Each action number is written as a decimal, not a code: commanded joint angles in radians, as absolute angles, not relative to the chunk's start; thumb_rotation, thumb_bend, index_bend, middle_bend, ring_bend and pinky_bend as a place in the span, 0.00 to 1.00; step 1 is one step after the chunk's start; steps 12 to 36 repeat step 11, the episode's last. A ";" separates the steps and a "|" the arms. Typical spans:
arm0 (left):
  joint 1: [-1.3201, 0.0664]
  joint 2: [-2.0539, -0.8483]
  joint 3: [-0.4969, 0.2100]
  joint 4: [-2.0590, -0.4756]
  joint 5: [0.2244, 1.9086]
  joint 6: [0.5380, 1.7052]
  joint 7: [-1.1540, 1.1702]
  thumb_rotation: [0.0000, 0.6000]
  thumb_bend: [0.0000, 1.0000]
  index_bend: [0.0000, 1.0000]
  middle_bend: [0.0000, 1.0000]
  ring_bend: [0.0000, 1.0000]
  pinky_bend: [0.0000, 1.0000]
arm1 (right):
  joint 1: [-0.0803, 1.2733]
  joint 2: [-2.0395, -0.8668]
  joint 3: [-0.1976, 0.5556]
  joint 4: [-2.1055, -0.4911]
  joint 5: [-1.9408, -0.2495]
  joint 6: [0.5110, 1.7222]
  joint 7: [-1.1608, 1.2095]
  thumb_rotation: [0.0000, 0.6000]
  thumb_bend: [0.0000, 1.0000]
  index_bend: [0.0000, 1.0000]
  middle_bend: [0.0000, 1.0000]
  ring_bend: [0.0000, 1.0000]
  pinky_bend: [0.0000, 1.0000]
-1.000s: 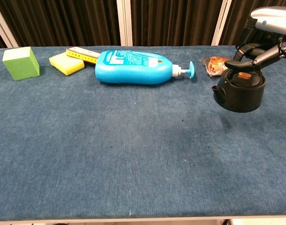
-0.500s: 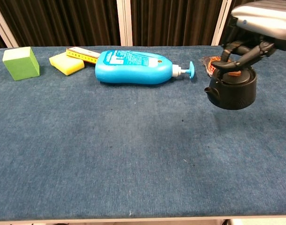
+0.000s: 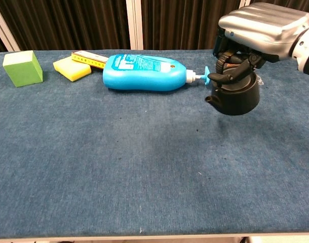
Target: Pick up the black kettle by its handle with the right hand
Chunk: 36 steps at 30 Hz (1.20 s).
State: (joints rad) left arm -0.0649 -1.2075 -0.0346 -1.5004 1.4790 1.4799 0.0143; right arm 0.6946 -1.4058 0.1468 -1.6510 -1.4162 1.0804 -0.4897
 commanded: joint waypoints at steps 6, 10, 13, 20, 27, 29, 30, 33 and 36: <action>-0.067 -1.208 -0.035 -1.500 1.479 1.477 0.015 1.00 0.02 0.17 0.16 0.09 0.00 | 0.697 -1.412 0.149 -1.644 -1.418 1.085 -0.480 0.80 0.49 1.00 1.00 1.00 0.63; -0.069 -1.208 -0.035 -1.501 1.479 1.476 0.017 1.00 0.02 0.17 0.16 0.09 0.00 | 0.697 -1.416 0.149 -1.640 -1.420 1.089 -0.470 0.80 0.49 1.00 1.00 1.00 0.63; -0.070 -1.208 -0.035 -1.501 1.479 1.475 0.017 1.00 0.02 0.17 0.16 0.09 0.00 | 0.697 -1.416 0.149 -1.639 -1.420 1.089 -0.468 0.80 0.49 1.00 1.00 1.00 0.63; -0.070 -1.208 -0.035 -1.501 1.479 1.475 0.017 1.00 0.02 0.17 0.16 0.09 0.00 | 0.697 -1.416 0.149 -1.639 -1.420 1.089 -0.468 0.80 0.49 1.00 1.00 1.00 0.63; -0.070 -1.208 -0.035 -1.501 1.479 1.475 0.017 1.00 0.02 0.17 0.16 0.09 0.00 | 0.697 -1.416 0.149 -1.639 -1.420 1.089 -0.468 0.80 0.49 1.00 1.00 1.00 0.63; -0.070 -1.208 -0.035 -1.501 1.479 1.475 0.017 1.00 0.02 0.17 0.16 0.09 0.00 | 0.697 -1.416 0.149 -1.639 -1.420 1.089 -0.468 0.80 0.49 1.00 1.00 1.00 0.63; -0.070 -1.208 -0.035 -1.501 1.479 1.475 0.017 1.00 0.02 0.17 0.16 0.09 0.00 | 0.697 -1.416 0.149 -1.639 -1.420 1.089 -0.468 0.80 0.49 1.00 1.00 1.00 0.63; -0.070 -1.208 -0.035 -1.501 1.479 1.475 0.017 1.00 0.02 0.17 0.16 0.09 0.00 | 0.697 -1.416 0.149 -1.639 -1.420 1.089 -0.468 0.80 0.49 1.00 1.00 1.00 0.63; -0.070 -1.208 -0.035 -1.501 1.479 1.475 0.017 1.00 0.02 0.17 0.16 0.09 0.00 | 0.697 -1.416 0.149 -1.639 -1.420 1.089 -0.468 0.80 0.49 1.00 1.00 1.00 0.63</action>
